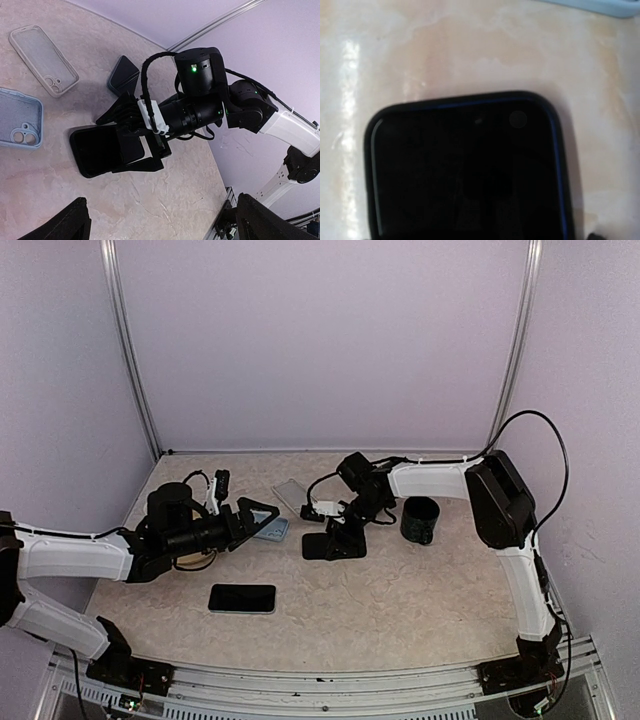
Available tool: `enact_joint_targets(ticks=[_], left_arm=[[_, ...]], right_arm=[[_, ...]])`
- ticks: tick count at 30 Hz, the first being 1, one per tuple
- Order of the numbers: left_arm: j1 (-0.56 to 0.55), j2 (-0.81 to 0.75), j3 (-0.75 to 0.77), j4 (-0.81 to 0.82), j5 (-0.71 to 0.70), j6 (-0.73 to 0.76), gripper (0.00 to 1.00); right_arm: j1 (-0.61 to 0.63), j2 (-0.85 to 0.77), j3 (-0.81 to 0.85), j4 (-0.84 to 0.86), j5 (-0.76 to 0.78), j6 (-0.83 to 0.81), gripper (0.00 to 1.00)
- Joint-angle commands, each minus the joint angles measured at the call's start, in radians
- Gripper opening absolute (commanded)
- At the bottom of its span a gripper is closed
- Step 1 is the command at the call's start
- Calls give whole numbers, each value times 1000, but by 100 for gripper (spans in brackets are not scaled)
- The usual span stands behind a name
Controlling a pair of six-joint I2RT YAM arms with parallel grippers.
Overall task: Put the phone into the phone case
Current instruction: Place the phone with the phone case at the center of the board, then pick up the phone case from the center of the board.
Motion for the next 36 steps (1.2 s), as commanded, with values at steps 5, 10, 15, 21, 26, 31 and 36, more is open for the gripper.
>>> enact_joint_targets(ticks=[5, 10, 15, 21, 26, 31, 36], left_arm=[[7, 18, 1, 28, -5, 6, 99], [7, 26, 8, 29, 0, 8, 99], [7, 33, 15, 26, -3, 12, 99], [8, 33, 26, 2, -10, 22, 99], [7, 38, 29, -12, -17, 31, 99], [7, 48, 31, -11, -16, 34, 99], [7, 63, 28, -10, -12, 33, 99]], right_arm=[[-6, -118, -26, 93, 13, 67, 99], [-6, -186, -50, 138, 17, 109, 100], [-7, -237, -71, 178, 48, 180, 100], [-7, -341, -199, 287, 74, 255, 100], [-6, -439, -319, 378, 80, 308, 100], [-6, -532, -431, 441, 70, 336, 99], [-6, -601, -516, 483, 108, 361, 99]])
